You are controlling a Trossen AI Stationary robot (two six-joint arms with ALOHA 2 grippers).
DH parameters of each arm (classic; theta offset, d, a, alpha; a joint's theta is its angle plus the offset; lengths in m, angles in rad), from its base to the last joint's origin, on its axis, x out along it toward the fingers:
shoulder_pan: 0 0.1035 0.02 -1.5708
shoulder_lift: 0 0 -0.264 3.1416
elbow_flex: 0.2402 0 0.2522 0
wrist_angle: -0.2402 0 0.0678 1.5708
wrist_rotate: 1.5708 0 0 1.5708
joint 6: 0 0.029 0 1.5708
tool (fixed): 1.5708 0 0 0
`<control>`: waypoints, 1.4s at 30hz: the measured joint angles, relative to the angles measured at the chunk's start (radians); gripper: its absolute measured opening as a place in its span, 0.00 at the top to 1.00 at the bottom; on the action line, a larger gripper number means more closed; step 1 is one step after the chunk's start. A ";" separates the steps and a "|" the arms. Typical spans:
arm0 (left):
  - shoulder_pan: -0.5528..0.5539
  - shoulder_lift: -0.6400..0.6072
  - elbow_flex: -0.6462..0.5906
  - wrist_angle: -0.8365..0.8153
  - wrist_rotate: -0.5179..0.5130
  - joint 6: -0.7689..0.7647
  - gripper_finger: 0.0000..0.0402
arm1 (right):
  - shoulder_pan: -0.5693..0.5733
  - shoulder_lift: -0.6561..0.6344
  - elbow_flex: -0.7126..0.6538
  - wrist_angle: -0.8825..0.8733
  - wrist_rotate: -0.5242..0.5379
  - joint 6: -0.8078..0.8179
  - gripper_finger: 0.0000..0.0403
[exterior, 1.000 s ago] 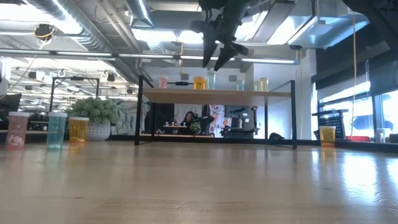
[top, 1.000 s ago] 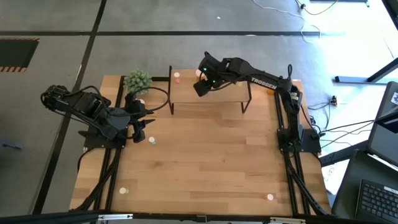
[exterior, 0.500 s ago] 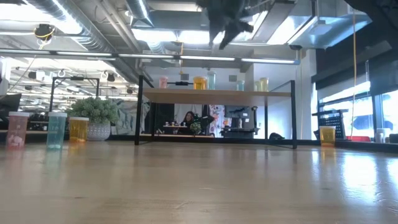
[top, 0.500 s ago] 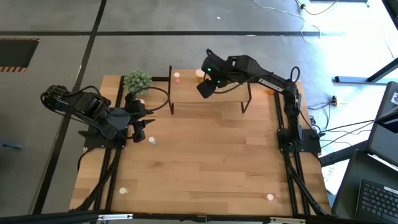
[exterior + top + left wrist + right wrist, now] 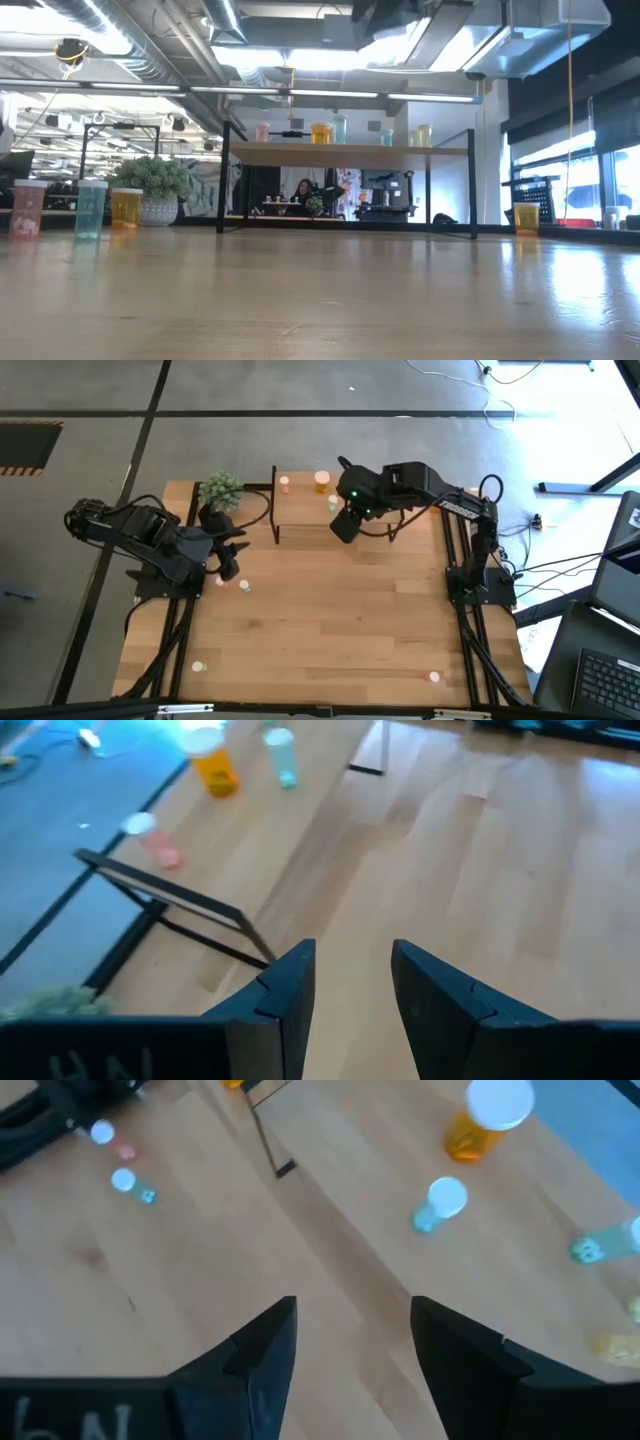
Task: Pick and place medicine bottles onto shelf by color
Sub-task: Adjust the blue medicine bottle on the shelf to align with the other blue medicine bottle
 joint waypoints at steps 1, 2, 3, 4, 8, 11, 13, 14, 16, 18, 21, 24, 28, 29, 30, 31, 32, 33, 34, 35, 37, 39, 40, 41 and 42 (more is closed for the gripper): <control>0.009 0.000 0.000 -0.001 -0.011 0.009 0.68 | 0.005 0.000 0.000 -0.005 0.000 -0.013 0.51; 0.018 0.000 0.000 -0.003 -0.021 0.011 0.68 | 0.009 0.000 0.000 -0.007 0.000 -0.025 0.51; 0.027 0.000 0.000 -0.003 -0.031 0.011 0.68 | 0.013 0.001 0.000 -0.006 -0.001 -0.034 0.51; 0.035 0.000 0.000 -0.003 -0.042 0.010 0.68 | 0.014 0.002 0.000 -0.007 -0.008 -0.045 0.51; 0.067 0.000 0.000 -0.002 -0.043 -0.022 0.68 | 0.008 0.003 -0.001 -0.006 -0.080 -0.146 0.51; 0.088 0.000 0.000 -0.002 -0.038 -0.044 0.68 | -0.013 0.003 -0.001 0.005 -0.140 -0.267 0.51; 0.100 0.000 0.000 -0.002 -0.037 -0.037 0.68 | -0.034 0.003 -0.001 0.011 -0.173 -0.363 0.51; 0.105 0.000 0.000 -0.002 -0.038 -0.029 0.68 | -0.043 0.003 -0.001 0.013 -0.182 -0.414 0.51; 0.115 0.000 0.000 -0.002 -0.037 -0.015 0.68 | -0.060 0.004 -0.001 0.040 -0.177 -0.500 0.51; 0.125 0.000 0.000 -0.003 -0.037 -0.013 0.68 | -0.080 0.011 -0.001 0.072 -0.178 -0.571 0.51; 0.139 0.000 0.000 -0.003 -0.037 -0.013 0.68 | -0.119 0.028 -0.006 0.094 -0.198 -0.604 0.51; 0.149 0.000 0.000 -0.003 -0.037 -0.012 0.68 | -0.160 0.055 -0.009 0.092 -0.224 -0.598 0.51; 0.159 0.000 0.000 -0.002 -0.031 -0.012 0.68 | -0.200 0.088 -0.010 0.111 -0.241 -0.598 0.51; 0.163 0.000 0.000 -0.003 -0.023 -0.012 0.68 | -0.209 0.096 -0.010 0.110 -0.245 -0.599 0.51; 0.168 0.000 0.000 -0.002 -0.016 -0.012 0.68 | -0.219 0.102 -0.010 0.106 -0.251 -0.601 0.51; 0.173 0.000 0.000 -0.002 -0.013 -0.012 0.68 | -0.228 0.111 -0.010 0.104 -0.255 -0.601 0.51; 0.177 0.000 0.000 -0.002 -0.011 -0.012 0.68 | -0.237 0.117 -0.010 0.104 -0.255 -0.601 0.51; 0.181 0.000 0.000 -0.002 -0.011 -0.013 0.68 | -0.246 0.122 -0.010 0.103 -0.256 -0.602 0.51; 0.184 0.000 0.000 -0.002 -0.010 -0.013 0.68 | -0.253 0.126 -0.010 0.104 -0.258 -0.608 0.51; 0.185 0.000 0.000 -0.002 -0.010 -0.018 0.68 | -0.261 0.129 -0.010 0.105 -0.265 -0.622 0.51; 0.185 0.000 0.000 -0.002 -0.010 -0.037 0.68 | -0.275 0.139 -0.010 0.107 -0.291 -0.644 0.51; 0.185 0.000 0.000 -0.002 -0.010 -0.053 0.68 | -0.288 0.152 -0.010 0.106 -0.314 -0.676 0.51; 0.185 0.000 0.000 -0.002 -0.010 -0.059 0.68 | -0.291 0.159 -0.010 0.107 -0.317 -0.691 0.51; 0.185 0.000 0.000 -0.002 -0.011 -0.062 0.68 | -0.293 0.165 -0.010 0.106 -0.317 -0.713 0.51; 0.185 0.000 0.000 -0.002 -0.013 -0.063 0.68 | -0.295 0.171 -0.010 0.106 -0.316 -0.739 0.51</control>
